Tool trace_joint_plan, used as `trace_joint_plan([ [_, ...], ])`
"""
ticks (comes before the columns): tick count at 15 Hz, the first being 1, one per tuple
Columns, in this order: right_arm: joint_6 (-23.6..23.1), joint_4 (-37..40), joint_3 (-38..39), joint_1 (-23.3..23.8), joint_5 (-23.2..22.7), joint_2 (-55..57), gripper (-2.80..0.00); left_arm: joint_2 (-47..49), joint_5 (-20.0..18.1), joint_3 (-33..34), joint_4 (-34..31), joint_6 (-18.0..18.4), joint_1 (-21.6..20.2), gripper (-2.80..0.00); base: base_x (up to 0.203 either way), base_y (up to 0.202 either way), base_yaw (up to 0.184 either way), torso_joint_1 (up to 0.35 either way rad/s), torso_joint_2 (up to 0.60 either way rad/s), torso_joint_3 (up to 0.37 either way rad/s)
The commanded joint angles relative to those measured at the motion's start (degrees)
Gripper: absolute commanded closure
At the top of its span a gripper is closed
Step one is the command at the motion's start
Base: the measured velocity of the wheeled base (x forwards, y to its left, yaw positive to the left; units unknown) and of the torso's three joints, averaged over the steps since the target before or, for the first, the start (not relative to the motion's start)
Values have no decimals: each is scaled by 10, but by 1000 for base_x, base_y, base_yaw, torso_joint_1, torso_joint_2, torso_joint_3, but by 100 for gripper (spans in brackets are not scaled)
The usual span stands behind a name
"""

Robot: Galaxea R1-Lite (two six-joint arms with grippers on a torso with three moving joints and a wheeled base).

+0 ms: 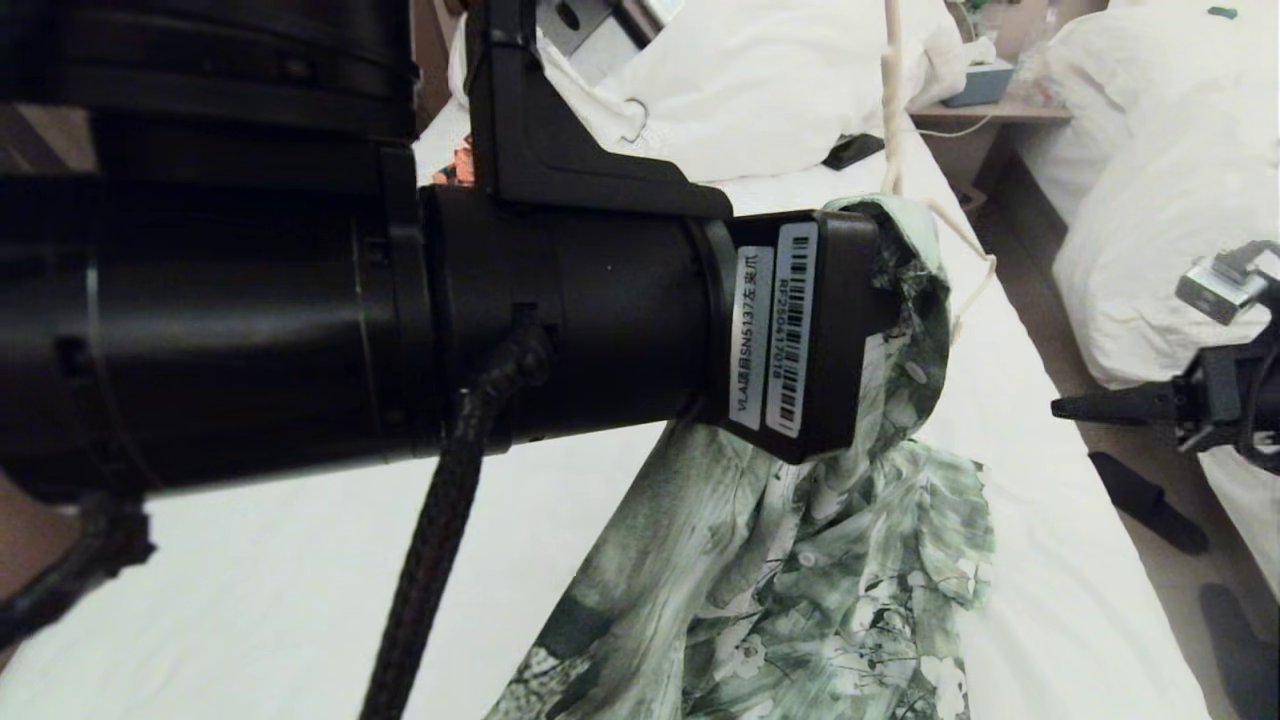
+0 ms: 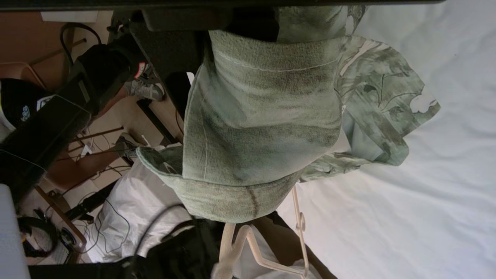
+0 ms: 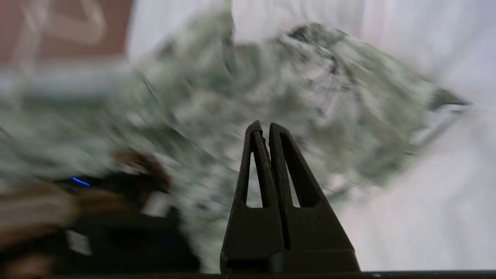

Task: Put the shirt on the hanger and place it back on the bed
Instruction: Hook the other side of the shirt onto the hanger

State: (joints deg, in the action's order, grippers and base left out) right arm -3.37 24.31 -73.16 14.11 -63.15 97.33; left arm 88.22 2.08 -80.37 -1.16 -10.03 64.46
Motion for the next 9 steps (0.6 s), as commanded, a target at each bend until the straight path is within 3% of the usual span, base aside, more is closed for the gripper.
trace_joint_plan([
  [1,98,1,-25,-28,-4,22,0,7,1,2,0,-1,2,0,0,0,0,0,0,0],
  [4,211,0,-39,-66,-1,27,0,11,1,-5,1,-1,3,0,0,0,0,0,0,0],
  [9,338,0,-119,-92,0,96,0,12,3,-12,1,-4,16,0,0,0,0,0,0,0],
])
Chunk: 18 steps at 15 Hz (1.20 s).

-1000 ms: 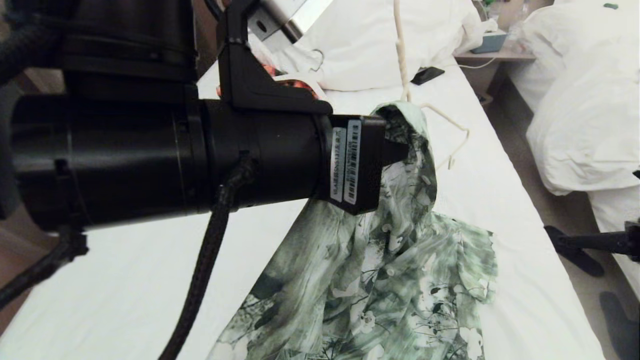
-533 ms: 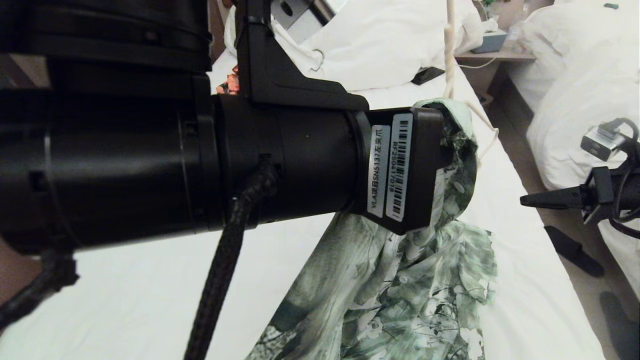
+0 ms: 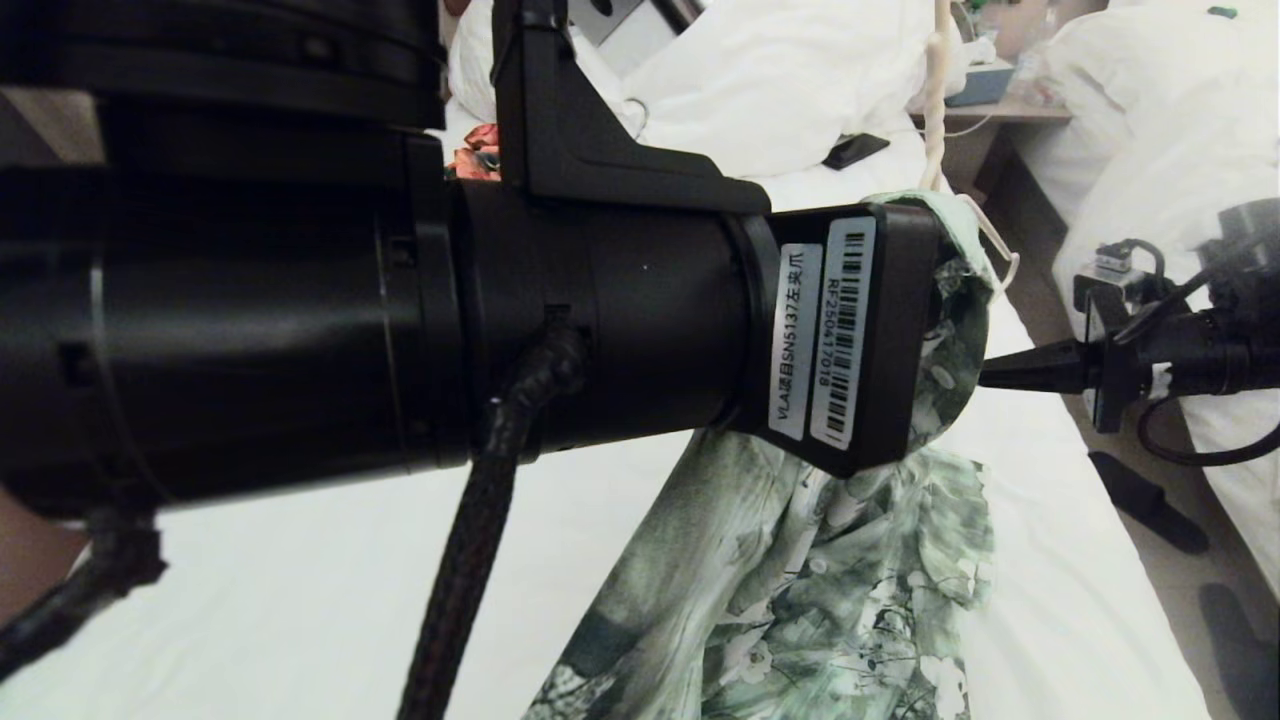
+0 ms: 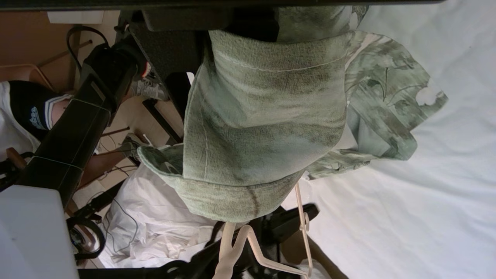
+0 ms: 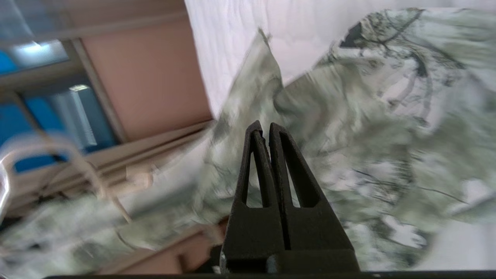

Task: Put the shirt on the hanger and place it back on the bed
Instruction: Hook the other side of the shirt onto the hanger

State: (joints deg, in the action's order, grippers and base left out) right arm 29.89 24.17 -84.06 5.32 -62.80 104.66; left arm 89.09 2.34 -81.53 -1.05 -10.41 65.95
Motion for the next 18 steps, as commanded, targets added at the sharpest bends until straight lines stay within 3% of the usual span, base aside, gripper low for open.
trace_joint_plan([
  [1,8,1,-12,-16,-3,30,0,4,1,0,0,0,1,0,0,0,0,0,0,0],
  [5,-3,0,-8,-72,1,38,0,15,2,-21,0,0,1,0,0,0,0,0,0,0],
  [9,23,-37,-5,-123,68,28,0,21,2,-37,0,1,1,0,0,0,0,0,0,0],
  [10,33,-62,7,-128,84,27,-280,21,2,-37,0,1,1,0,0,0,0,0,0,0],
  [14,122,-212,61,-156,113,21,-280,20,2,-35,0,0,0,0,0,0,0,0,0,0],
  [18,150,-248,63,-213,164,29,-280,17,2,-32,0,0,0,0,0,0,0,0,0,0],
])
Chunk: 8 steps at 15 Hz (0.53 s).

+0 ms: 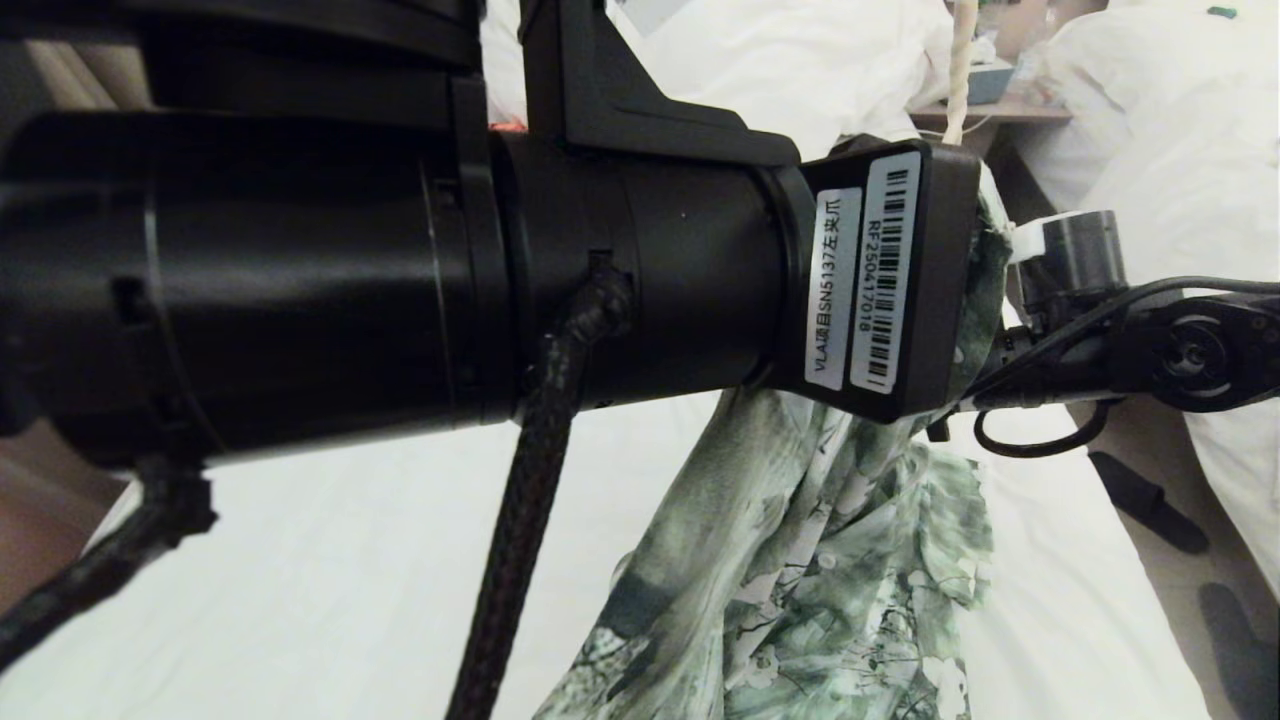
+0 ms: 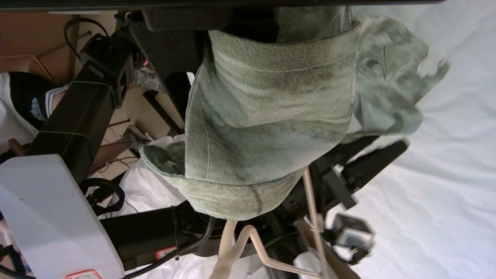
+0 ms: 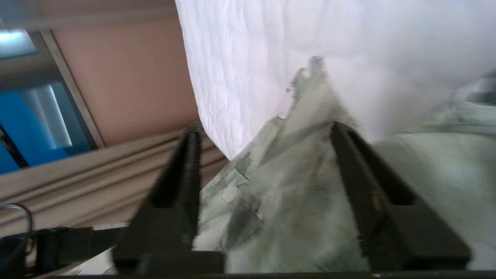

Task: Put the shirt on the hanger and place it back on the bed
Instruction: Hook the other side of the shirt onto the hanger

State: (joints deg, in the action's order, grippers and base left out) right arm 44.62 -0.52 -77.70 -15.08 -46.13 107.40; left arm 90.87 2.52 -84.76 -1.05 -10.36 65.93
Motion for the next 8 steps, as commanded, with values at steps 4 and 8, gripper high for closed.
trace_joint_plan([
  [4,-1,0,6,-17,1,9,-280,-1,1,0,0,0,0,0,0,0,0,0,0,0],
  [8,-59,3,58,-16,-1,-14,-280,3,16,-1,0,1,-1,0,0,0,0,0,0,0],
])
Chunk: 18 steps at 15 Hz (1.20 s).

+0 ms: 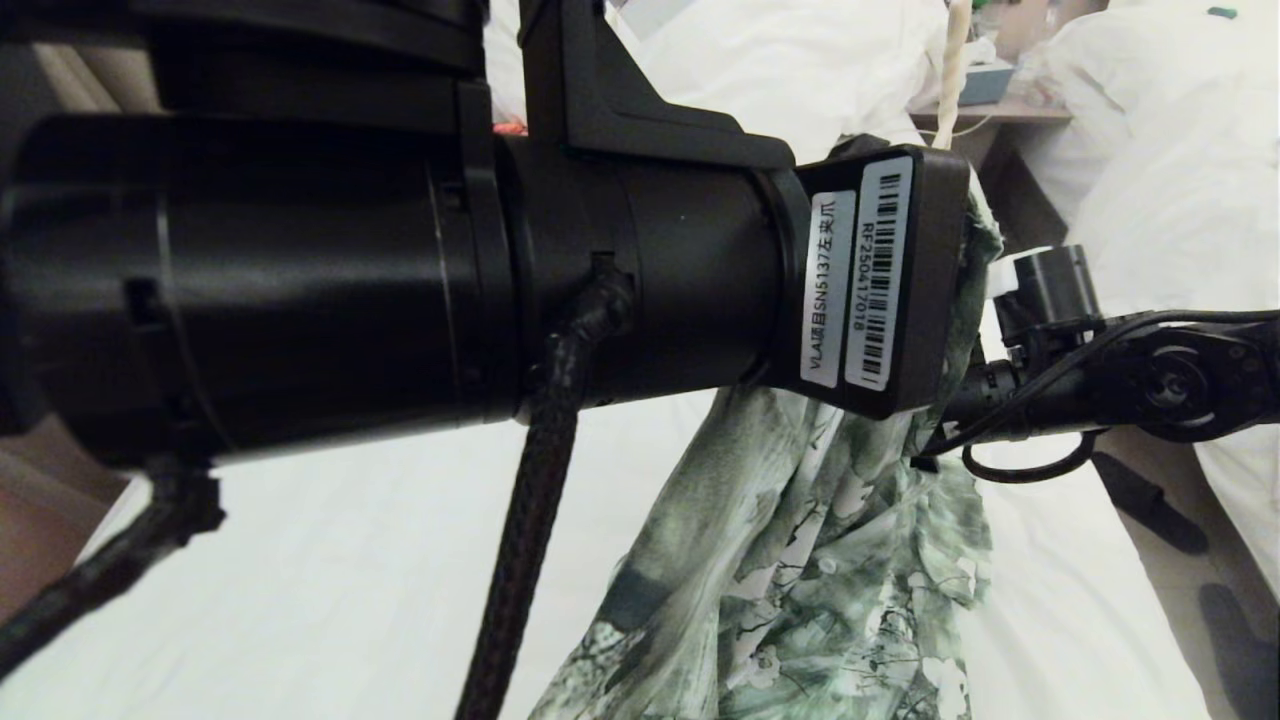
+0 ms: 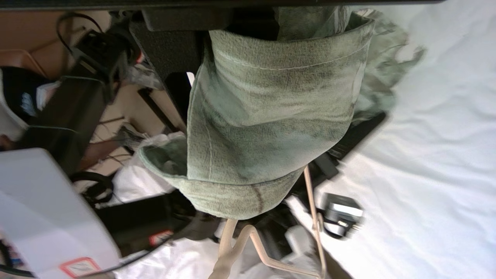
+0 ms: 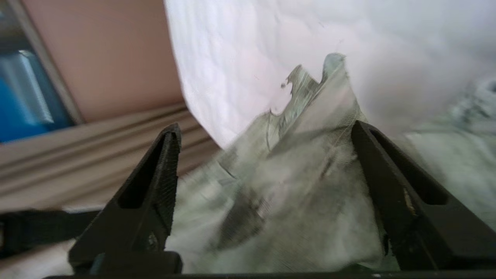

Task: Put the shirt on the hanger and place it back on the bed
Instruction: Hook the other side of the shirt onto the hanger

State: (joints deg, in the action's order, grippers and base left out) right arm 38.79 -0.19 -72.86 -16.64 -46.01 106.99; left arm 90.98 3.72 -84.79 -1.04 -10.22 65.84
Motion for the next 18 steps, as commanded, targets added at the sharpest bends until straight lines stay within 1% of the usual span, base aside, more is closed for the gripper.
trace_joint_plan([
  [1,-11,-1,22,0,-4,-18,0,3,6,-1,0,-1,-1,0,0,0,0,0,0,0],
  [2,-17,-2,25,-1,-7,-21,0,5,6,-2,0,-1,-1,0,0,0,0,0,0,0],
  [8,-18,2,38,3,-14,-42,0,10,8,-5,0,2,-5,0,0,0,0,0,0,0],
  [10,-18,1,62,34,-14,-63,0,10,9,-3,0,2,-7,0,0,0,0,0,0,0],
  [13,-18,2,83,104,-14,-82,0,11,12,-5,1,-1,-12,0,0,0,0,0,0,0],
  [14,-21,1,86,132,-15,-83,0,19,27,0,8,-2,-12,0,0,0,0,0,0,0],
  [15,-26,1,87,149,-15,-83,0,30,40,4,17,-2,-12,0,0,0,0,0,0,0],
  [16,-30,1,87,155,-14,-82,0,40,54,13,24,-3,-12,0,0,0,0,0,0,0],
  [18,-31,-3,86,162,-12,-73,0,48,62,41,43,-4,-13,0,0,0,0,0,0,0],
])
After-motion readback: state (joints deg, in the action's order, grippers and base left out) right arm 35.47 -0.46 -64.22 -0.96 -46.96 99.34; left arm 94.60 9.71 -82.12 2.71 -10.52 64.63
